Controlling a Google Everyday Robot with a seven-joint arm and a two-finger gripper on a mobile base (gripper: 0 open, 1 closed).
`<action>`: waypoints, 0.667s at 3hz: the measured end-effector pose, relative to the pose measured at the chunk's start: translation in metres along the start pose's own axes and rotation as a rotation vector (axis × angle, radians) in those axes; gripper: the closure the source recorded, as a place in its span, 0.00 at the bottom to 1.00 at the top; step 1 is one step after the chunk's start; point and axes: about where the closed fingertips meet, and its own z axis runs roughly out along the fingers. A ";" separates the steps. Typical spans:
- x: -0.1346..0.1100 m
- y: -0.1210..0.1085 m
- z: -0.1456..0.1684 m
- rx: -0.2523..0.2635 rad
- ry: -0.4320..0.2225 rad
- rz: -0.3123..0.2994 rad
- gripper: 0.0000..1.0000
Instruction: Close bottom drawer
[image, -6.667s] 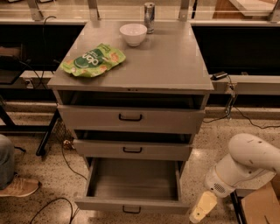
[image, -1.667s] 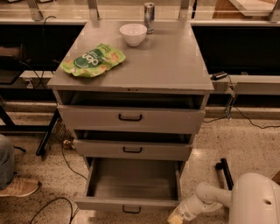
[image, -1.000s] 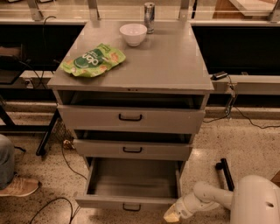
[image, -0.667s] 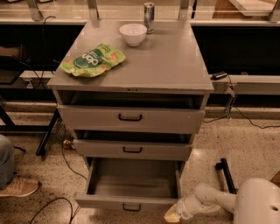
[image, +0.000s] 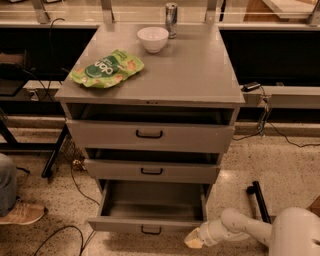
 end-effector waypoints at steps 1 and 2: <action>-0.030 -0.023 0.005 0.044 -0.067 -0.095 1.00; -0.030 -0.022 0.005 0.044 -0.067 -0.096 1.00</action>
Offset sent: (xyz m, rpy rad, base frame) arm 0.1463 0.0610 0.0404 0.1488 -0.4608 0.1042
